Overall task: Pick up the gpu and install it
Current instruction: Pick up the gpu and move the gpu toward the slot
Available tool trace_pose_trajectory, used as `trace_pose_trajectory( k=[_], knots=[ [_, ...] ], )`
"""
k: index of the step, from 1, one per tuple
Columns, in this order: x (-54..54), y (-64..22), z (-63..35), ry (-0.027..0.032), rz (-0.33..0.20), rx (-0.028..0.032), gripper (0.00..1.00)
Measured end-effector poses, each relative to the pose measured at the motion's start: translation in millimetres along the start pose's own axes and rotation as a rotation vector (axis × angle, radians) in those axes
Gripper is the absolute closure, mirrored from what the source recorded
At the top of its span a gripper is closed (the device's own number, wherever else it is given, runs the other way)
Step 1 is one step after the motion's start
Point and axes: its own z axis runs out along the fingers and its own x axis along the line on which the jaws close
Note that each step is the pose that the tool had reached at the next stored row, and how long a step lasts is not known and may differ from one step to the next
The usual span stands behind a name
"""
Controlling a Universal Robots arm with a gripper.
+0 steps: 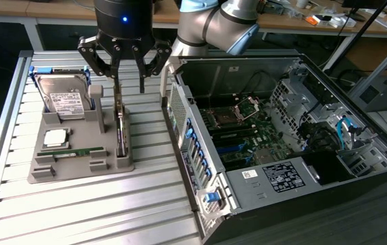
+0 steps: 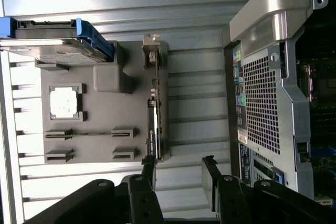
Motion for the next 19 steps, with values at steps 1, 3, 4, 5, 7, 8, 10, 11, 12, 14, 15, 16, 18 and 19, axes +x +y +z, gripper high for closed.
trace_pose_trajectory(
  k=[1, 3, 4, 5, 7, 8, 10, 11, 12, 14, 15, 16, 18, 19],
  knots=[
    [0.0, 0.0, 0.5, 0.0001, 0.000, 0.0000, 0.52],
    [0.0, -0.1, 1.1, 0.0000, 0.000, 0.0000, 0.52],
    [0.1, -0.1, 1.4, 0.0000, 0.000, 0.0000, 0.52],
    [0.1, -0.1, 1.7, 0.0001, 0.000, 0.0001, 0.52],
    [0.1, -0.1, 2.4, 0.0000, 0.000, 0.0000, 0.52],
    [0.1, -0.1, 2.6, 0.0001, 0.000, 0.0000, 0.52],
    [0.1, -0.1, 3.1, 0.0001, 0.000, 0.0001, 0.52],
    [0.1, -0.2, 3.3, 0.0000, 0.000, 0.0000, 0.52],
    [0.1, -0.2, 3.4, 0.0001, 0.000, 0.0001, 0.52],
    [0.1, -0.2, 4.0, 0.0001, 0.000, 0.0000, 0.52],
    [0.1, -0.2, 4.2, 0.0000, 0.000, 0.0000, 0.52],
    [0.1, -0.2, 4.4, 0.0001, 0.000, 0.0001, 0.52],
    [0.1, -0.2, 4.8, 0.0000, 0.000, 0.0000, 0.52],
    [0.1, -0.2, 5.0, 0.0000, 0.000, 0.0000, 0.52]
  ],
)
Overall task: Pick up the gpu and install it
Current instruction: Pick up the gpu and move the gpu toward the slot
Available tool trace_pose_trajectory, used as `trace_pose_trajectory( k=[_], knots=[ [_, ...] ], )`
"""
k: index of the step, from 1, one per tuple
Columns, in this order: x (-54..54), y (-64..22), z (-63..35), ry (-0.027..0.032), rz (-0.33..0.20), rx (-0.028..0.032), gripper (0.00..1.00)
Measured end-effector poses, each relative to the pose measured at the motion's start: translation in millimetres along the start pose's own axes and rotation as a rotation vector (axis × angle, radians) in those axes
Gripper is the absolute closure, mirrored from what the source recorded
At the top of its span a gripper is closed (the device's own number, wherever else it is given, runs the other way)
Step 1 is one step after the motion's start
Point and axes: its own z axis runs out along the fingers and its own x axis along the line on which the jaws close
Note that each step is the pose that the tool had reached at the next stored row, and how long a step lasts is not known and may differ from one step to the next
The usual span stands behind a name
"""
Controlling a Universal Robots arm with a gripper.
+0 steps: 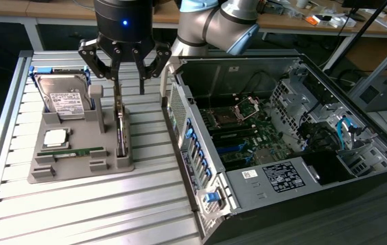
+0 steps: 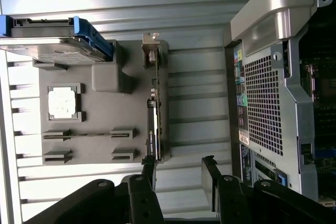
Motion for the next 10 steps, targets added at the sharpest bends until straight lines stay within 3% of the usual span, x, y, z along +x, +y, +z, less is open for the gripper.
trace_pose_trajectory(
  k=[10],
  knots=[
    [0.0, -0.1, 2.0, 0.0000, 0.000, 0.0000, 0.52]
  ],
)
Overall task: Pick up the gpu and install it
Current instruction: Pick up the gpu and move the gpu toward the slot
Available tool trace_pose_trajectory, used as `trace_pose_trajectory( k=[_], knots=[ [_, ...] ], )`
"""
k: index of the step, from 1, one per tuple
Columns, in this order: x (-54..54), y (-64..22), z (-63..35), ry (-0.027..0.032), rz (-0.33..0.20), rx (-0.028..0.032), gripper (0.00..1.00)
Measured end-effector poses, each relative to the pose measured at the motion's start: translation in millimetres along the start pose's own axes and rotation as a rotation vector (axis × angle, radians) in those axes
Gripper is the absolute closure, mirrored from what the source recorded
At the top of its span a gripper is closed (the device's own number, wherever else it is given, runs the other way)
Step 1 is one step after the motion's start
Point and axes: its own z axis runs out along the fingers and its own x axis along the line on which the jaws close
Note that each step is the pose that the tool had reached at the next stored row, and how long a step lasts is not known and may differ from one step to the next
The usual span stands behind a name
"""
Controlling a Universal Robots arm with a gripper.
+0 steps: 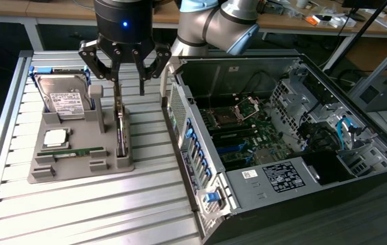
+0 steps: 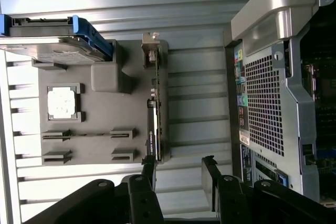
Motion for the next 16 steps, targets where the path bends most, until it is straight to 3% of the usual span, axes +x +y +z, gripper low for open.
trace_pose_trajectory(
  k=[16],
  knots=[
    [0.3, -0.4, 8.3, 0.0000, 0.000, 0.0000, 0.52]
  ],
)
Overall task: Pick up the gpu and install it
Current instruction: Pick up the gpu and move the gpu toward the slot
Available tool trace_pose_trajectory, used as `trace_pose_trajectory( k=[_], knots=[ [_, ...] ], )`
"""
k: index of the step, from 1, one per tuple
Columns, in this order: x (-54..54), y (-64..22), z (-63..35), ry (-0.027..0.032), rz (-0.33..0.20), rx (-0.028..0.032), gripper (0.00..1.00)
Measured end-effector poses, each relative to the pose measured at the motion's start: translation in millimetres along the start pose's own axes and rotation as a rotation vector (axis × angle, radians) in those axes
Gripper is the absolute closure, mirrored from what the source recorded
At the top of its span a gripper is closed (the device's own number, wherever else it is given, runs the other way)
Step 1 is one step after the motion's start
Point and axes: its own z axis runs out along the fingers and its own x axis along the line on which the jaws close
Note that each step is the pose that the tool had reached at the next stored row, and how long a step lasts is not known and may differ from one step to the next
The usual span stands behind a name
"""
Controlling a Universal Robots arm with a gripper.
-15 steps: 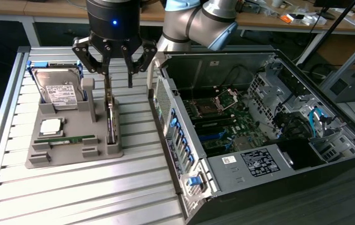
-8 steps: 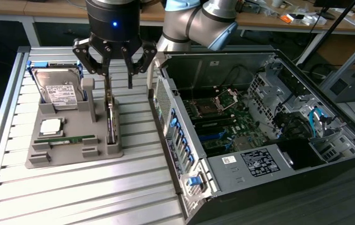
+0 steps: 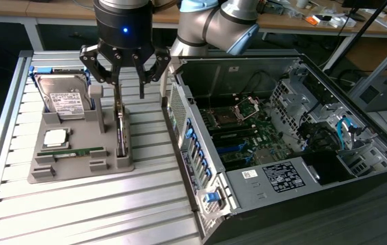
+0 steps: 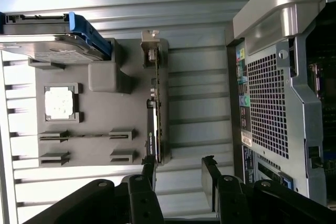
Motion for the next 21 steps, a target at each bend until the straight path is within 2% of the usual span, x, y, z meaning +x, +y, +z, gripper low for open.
trace_pose_trajectory(
  k=[21],
  knots=[
    [0.3, -0.3, 7.4, 0.0000, 0.000, 0.0000, 0.52]
  ],
)
